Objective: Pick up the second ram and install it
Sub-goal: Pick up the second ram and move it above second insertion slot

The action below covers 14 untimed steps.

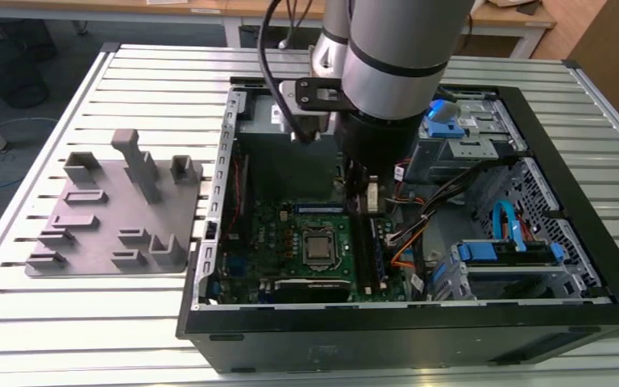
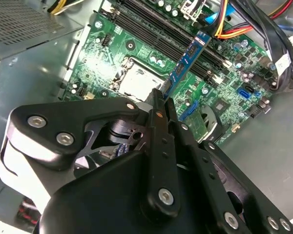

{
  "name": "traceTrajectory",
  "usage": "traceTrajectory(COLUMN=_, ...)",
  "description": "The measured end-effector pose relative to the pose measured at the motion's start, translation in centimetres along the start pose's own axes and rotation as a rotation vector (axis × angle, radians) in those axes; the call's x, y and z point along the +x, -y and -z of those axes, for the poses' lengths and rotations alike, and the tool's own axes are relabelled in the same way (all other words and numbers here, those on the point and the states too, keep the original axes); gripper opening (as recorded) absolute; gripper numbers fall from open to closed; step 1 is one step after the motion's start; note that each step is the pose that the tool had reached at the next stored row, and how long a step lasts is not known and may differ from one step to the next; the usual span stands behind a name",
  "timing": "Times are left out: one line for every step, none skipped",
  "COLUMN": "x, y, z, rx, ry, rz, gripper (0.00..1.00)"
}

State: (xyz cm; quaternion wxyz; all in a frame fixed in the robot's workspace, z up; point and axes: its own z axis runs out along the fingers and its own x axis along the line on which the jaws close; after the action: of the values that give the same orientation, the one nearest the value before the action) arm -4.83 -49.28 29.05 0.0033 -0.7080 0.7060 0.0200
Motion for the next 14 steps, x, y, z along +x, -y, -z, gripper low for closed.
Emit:
traceTrajectory(x=0.06, y=0.01, z=-0.19, rx=0.0, ry=0.0, rz=0.0, gripper=0.14)
traceTrajectory(x=0.12, y=0.01, z=-0.38, rx=0.0, ry=0.0001, rz=0.0, gripper=0.14)
traceTrajectory(x=0.19, y=0.01, z=-0.55, rx=0.0, ry=0.0001, rz=0.0, gripper=0.14)
traceTrajectory(x=0.27, y=0.02, z=-0.72, rx=0.0, ry=-0.0001, rz=0.0, gripper=0.14)
traceTrajectory(x=0.33, y=0.02, z=-0.89, rx=0.0, ry=0.0, rz=0.0, gripper=0.14)
traceTrajectory(x=0.38, y=0.02, z=-0.99, rx=-0.0001, ry=-0.0001, rz=0.0, gripper=0.14)
traceTrajectory(x=0.42, y=0.02, z=-1.06, rx=-0.0001, ry=-0.0002, rz=0.0, gripper=0.14)
traceTrajectory(x=0.42, y=0.02, z=-1.06, rx=-0.0001, ry=-0.0002, rz=0.0, gripper=0.14)
traceTrajectory(x=0.42, y=0.02, z=-1.07, rx=-0.0001, ry=-0.0002, rz=0.0, gripper=0.14)
traceTrajectory(x=0.41, y=0.02, z=-1.07, rx=0.0, ry=-0.0001, rz=0.0, gripper=0.14)
traceTrajectory(x=0.41, y=0.03, z=-1.07, rx=-0.0001, ry=-0.0001, rz=0.0, gripper=0.14)
traceTrajectory(x=0.42, y=0.03, z=-1.07, rx=0.0, ry=-0.0001, rz=0.0, gripper=0.14)
traceTrajectory(x=0.42, y=0.02, z=-1.08, rx=0.0, ry=-0.0001, rz=0.0, gripper=0.14)
traceTrajectory(x=0.41, y=0.02, z=-1.03, rx=0.0, ry=0.0001, rz=0.0, gripper=0.14)
